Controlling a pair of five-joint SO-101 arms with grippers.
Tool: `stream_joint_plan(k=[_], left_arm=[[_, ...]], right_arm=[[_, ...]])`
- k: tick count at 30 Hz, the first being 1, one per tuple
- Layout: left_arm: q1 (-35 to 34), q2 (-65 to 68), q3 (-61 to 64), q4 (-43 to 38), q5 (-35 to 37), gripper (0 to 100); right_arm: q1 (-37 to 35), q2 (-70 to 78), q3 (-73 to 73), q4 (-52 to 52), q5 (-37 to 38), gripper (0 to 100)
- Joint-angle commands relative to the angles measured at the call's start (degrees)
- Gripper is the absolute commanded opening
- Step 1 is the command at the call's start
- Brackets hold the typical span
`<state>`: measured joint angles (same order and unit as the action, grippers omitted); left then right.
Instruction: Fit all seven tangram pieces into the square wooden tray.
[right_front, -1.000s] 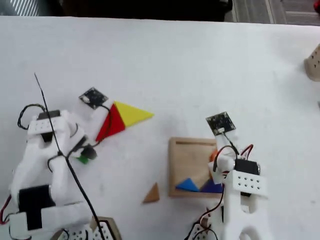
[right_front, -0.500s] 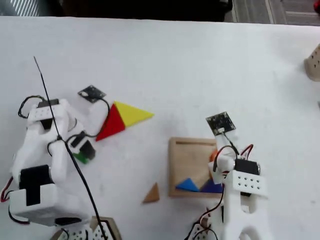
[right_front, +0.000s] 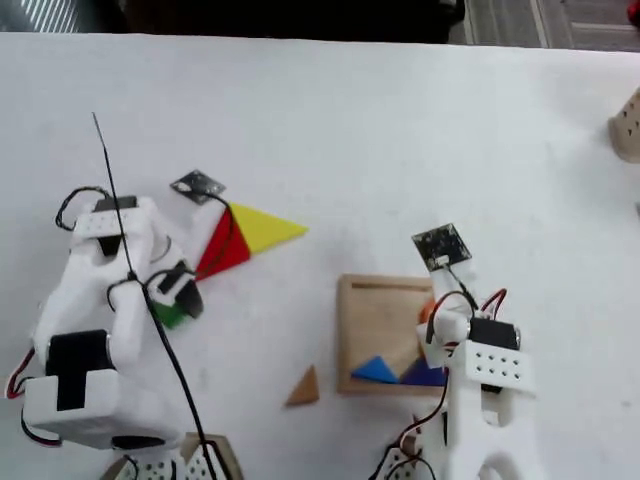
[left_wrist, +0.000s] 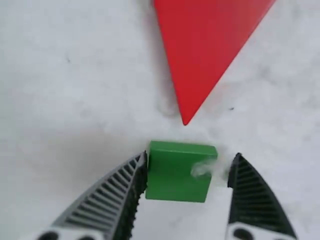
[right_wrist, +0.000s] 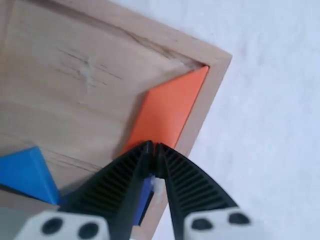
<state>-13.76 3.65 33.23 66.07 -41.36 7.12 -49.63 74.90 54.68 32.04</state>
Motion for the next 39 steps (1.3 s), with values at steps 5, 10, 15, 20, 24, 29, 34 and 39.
stream_joint_plan(k=[5,10,15,20,24,29,34,39], left_arm=[[-1.8,-0.04,-0.7,-0.09,0.26,24],[0.4,-0.04,2.29,-3.16,0.26,14],[1.19,-0.04,2.64,-2.37,0.26,14],[1.19,-0.04,2.64,-2.37,0.26,14],[1.1,-0.22,2.2,-2.55,0.62,14],[1.36,-2.51,0.97,-1.41,0.88,14],[1.36,-6.73,-5.71,7.91,0.88,14],[1.98,-7.78,-8.79,11.69,0.88,14]], right_arm=[[-0.48,-1.19,-0.26,-1.01,0.88,1.8],[-0.31,-1.27,-0.26,-1.01,0.88,1.8],[-0.22,-1.27,-0.26,-1.01,0.88,1.8],[-0.22,-1.27,-0.26,-1.01,0.88,1.8],[-0.22,-1.27,-0.26,-1.01,0.88,1.8],[-0.22,-1.27,-0.26,-1.01,0.88,1.8],[-0.48,-1.27,-0.26,-1.01,0.88,1.8],[-0.48,-1.27,-0.26,-1.01,0.88,1.8]])
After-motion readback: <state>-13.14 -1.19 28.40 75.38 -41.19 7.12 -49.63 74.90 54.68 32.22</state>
